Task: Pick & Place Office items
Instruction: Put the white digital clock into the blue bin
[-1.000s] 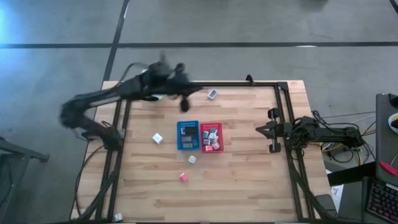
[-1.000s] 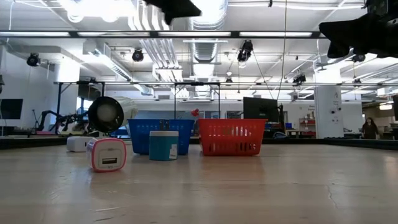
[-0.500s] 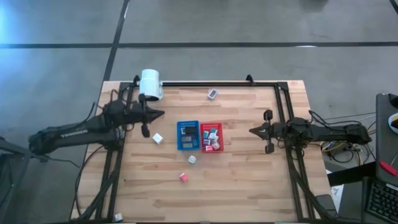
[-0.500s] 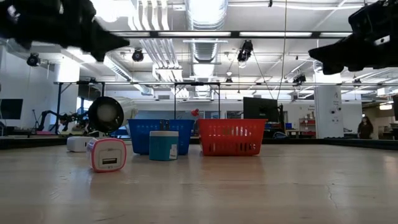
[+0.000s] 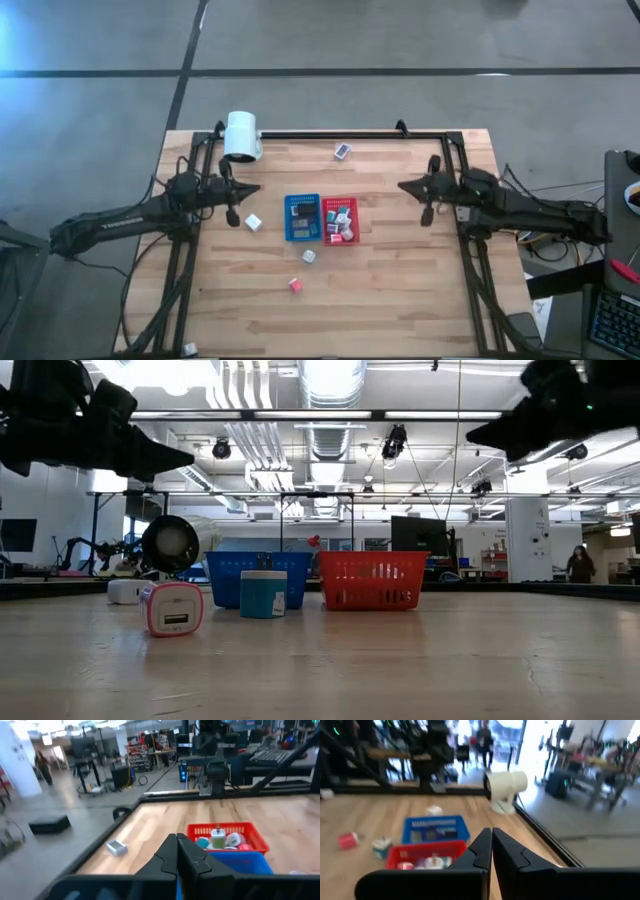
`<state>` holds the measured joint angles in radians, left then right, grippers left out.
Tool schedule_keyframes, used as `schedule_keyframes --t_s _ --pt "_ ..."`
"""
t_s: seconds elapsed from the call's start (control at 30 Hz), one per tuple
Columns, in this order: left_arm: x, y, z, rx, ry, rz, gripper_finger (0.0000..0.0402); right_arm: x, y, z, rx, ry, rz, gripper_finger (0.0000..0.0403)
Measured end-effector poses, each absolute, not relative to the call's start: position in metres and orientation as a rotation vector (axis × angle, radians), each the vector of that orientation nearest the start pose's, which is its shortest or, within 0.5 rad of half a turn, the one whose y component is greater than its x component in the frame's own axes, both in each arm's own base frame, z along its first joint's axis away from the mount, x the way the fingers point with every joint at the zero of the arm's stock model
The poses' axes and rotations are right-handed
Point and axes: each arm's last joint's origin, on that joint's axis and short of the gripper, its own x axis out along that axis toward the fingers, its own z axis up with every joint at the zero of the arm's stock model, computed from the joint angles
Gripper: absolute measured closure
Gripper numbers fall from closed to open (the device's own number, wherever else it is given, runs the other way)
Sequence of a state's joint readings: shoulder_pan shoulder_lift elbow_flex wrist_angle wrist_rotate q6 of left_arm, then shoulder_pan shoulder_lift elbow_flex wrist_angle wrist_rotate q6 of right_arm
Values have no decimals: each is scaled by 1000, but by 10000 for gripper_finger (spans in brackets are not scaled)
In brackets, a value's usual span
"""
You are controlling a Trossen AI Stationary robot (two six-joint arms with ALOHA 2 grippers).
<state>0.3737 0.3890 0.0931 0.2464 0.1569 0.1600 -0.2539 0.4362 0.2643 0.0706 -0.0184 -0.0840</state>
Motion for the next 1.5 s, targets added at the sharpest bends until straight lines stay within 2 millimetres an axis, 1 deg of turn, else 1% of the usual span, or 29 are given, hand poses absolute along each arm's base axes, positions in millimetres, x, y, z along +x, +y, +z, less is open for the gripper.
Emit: schedule_keyframes --t_s 0.1,0.2,0.33,0.4,0.47,0.53,0.63,0.73,0.83,0.9,0.97,1.03,1.13,1.27,1.37,1.5 --pt "117 41 187 214 44 214 399 138 -47 241 -71 253 -225 394" --pt "117 41 189 241 29 215 393 157 -70 259 -75 384 -261 394" --pt "117 41 189 259 29 215 389 189 -110 278 -110 534 -247 394" --pt "117 41 189 261 30 214 392 208 -132 286 -122 576 -226 394" --pt "117 41 189 260 32 214 397 226 -155 292 -149 631 -199 394" --pt "117 41 189 254 31 214 399 244 -175 293 -185 718 -155 394" --pt "117 41 189 241 30 213 396 267 -198 290 -238 879 -42 394" --pt "117 41 188 231 37 210 390 289 -217 284 -277 992 70 394" --pt "117 41 186 221 58 201 391 311 -234 279 -297 1037 124 394" --pt "117 41 185 216 66 199 395 323 -246 277 -301 1044 128 394" --pt "117 41 185 207 66 199 398 332 -257 275 -316 1054 139 393" --pt "117 41 185 191 64 199 398 338 -267 269 -342 1103 152 385" --pt "117 41 185 168 64 200 393 345 -281 258 -369 1196 189 360" --pt "117 41 183 158 79 198 387 354 -293 246 -429 1294 254 309" --pt "117 40 180 155 87 195 390 363 -302 236 -481 1330 256 266" --pt "116 40 178 153 95 194 396 373 -310 226 -519 1319 284 218"
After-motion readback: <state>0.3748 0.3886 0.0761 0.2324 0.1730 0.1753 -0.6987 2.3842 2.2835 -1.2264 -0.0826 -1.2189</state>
